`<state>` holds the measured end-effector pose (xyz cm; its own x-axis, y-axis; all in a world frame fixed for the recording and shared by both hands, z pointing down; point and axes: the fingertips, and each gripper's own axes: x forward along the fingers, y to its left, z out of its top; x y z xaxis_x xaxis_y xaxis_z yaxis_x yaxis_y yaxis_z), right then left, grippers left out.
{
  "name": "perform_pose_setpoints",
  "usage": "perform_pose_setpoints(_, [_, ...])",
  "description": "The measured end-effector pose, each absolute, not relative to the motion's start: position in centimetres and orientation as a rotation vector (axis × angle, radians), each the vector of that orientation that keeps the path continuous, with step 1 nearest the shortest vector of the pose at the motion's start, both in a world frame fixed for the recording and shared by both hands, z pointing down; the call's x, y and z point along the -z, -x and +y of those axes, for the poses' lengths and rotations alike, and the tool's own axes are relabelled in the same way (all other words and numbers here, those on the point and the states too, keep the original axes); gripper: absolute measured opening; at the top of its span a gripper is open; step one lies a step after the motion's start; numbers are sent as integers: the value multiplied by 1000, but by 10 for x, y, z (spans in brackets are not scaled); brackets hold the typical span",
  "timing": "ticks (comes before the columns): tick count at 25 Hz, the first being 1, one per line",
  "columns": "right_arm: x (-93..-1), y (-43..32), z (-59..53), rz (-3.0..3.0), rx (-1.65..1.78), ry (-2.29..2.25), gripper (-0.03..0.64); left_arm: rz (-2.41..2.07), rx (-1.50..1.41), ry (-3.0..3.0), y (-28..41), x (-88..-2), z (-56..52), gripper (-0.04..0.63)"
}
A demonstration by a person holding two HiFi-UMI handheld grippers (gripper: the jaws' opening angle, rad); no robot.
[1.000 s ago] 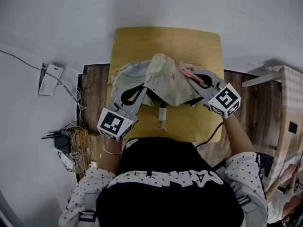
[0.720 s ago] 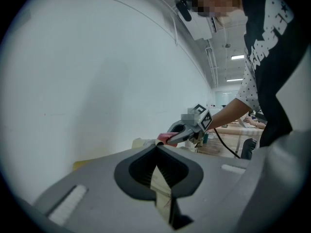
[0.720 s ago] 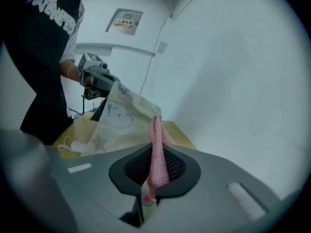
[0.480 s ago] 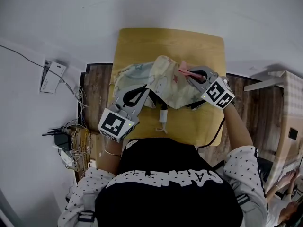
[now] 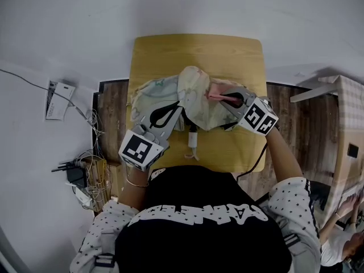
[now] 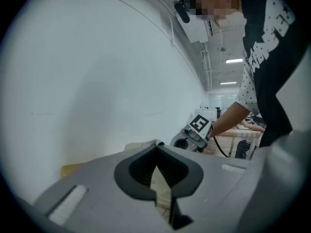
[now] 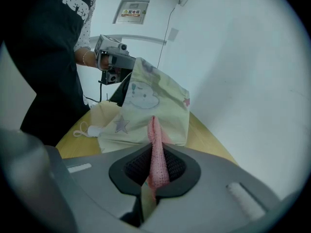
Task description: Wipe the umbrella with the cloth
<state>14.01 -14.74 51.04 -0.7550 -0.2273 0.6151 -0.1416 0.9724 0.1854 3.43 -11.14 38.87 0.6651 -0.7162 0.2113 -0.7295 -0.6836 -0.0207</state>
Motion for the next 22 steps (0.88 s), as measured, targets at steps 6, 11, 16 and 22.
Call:
perform_pose_setpoints(6, [-515,-149,-128,-2434,134,-270,31,-1103,-310,-2869,-64,-386,-109,2])
perform_pose_setpoints(11, [-519,-159,-115,-2441,79,-306,31,-1007,-316,-2899,-87,-390,-107,2])
perform_pose_setpoints(16, [-521,-167,-104,-2451,35,-333,31,-894,-348,-2907,-114,-405,-103,2])
perform_pose_setpoints(22, [-523,-174,-90,-2463,-10,-351,31,-766,-411,-2898,-141,-432,-98,2])
